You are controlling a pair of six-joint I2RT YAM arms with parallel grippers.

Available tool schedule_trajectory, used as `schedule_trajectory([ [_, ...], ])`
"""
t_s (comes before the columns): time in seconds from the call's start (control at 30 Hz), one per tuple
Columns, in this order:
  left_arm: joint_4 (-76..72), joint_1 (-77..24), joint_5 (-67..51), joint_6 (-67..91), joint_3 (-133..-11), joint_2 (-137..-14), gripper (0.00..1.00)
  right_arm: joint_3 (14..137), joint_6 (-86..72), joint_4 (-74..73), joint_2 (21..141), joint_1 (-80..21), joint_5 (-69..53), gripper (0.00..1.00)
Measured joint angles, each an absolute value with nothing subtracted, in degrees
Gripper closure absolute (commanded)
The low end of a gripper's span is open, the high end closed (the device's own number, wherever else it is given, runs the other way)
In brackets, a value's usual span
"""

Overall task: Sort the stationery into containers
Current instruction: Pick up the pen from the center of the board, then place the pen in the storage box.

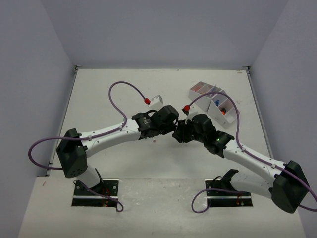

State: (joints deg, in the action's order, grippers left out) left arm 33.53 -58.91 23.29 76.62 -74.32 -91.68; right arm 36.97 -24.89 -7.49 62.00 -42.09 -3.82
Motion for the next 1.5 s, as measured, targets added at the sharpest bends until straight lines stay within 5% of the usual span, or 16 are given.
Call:
schedule_trajectory([
  [0.07,33.10,-58.96,23.32,76.22,-74.32,-91.66,1.00,36.97,-24.62,-7.04,61.99,-42.22,-4.05,1.00],
  [0.17,32.80,-58.96,23.23,75.40,-74.27,-91.47,1.00,36.97,-24.80,-6.89,62.00,-42.29,-3.65,1.00],
  [0.23,31.94,-59.01,23.12,74.43,-73.89,-91.05,0.92,36.97,-24.95,-6.79,61.91,-42.24,-3.18,1.00],
  [0.33,29.72,-59.02,23.13,72.26,-72.46,-89.80,0.24,36.97,-25.75,-6.82,61.85,-42.27,-2.37,1.00],
  [0.43,28.54,-58.89,24.59,70.16,-71.12,-87.98,0.02,37.03,-26.96,-7.61,61.73,-41.41,-2.01,1.00],
  [0.63,29.22,-58.28,28.22,67.57,-70.89,-83.65,0.00,37.34,-30.24,-11.47,59.93,-35.00,-2.69,1.00],
  [1.0,31.21,-58.09,36.39,60.56,-66.98,-66.65,0.00,45.68,-30.87,-21.69,54.16,-0.84,-8.38,1.00],
  [1.5,37.38,-57.87,37.70,53.15,-65.69,-65.31,0.00,55.39,-28.13,-28.31,69.02,9.36,-7.96,1.00],
])
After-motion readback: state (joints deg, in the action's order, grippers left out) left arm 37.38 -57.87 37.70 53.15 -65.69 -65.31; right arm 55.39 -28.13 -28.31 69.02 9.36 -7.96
